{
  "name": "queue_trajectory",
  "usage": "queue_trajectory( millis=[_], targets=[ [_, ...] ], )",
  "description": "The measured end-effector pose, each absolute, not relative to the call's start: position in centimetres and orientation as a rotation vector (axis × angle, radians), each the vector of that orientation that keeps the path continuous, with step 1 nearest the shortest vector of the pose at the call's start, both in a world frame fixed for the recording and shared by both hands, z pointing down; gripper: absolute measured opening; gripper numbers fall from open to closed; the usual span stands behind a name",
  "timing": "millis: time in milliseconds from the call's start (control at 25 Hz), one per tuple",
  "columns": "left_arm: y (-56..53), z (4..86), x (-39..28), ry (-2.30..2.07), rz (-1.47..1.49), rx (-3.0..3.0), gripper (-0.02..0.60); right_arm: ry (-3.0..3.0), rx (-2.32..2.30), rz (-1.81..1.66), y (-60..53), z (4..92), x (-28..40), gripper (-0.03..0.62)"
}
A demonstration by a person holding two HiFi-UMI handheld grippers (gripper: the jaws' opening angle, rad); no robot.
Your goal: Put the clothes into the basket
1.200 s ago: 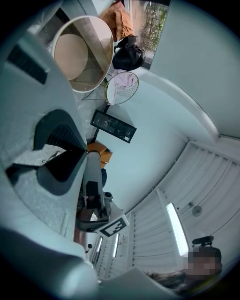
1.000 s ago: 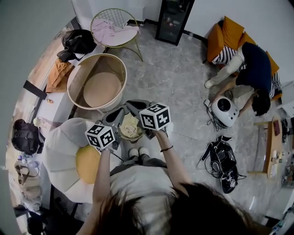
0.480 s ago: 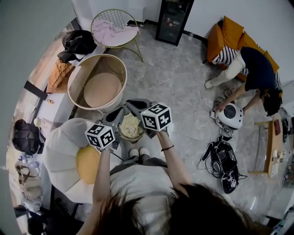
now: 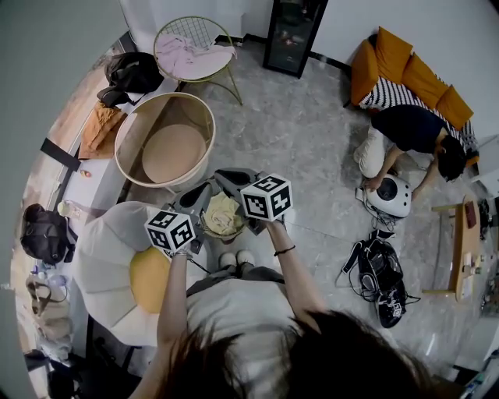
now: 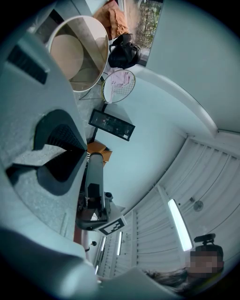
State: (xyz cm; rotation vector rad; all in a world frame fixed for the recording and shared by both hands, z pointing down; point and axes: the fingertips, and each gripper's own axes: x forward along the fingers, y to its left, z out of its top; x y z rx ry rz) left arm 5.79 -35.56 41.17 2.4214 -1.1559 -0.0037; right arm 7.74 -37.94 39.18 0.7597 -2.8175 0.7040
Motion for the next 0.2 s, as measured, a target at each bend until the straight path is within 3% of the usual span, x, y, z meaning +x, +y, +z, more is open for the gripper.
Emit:
queue_trajectory(
  millis=[200],
  targets=[
    [-35.74, 40.94, 5.85, -1.14, -0.002, 2.43, 0.011, -2.818, 0.755, 0.707, -38.01, 39.18, 7.53, 0.008]
  ],
)
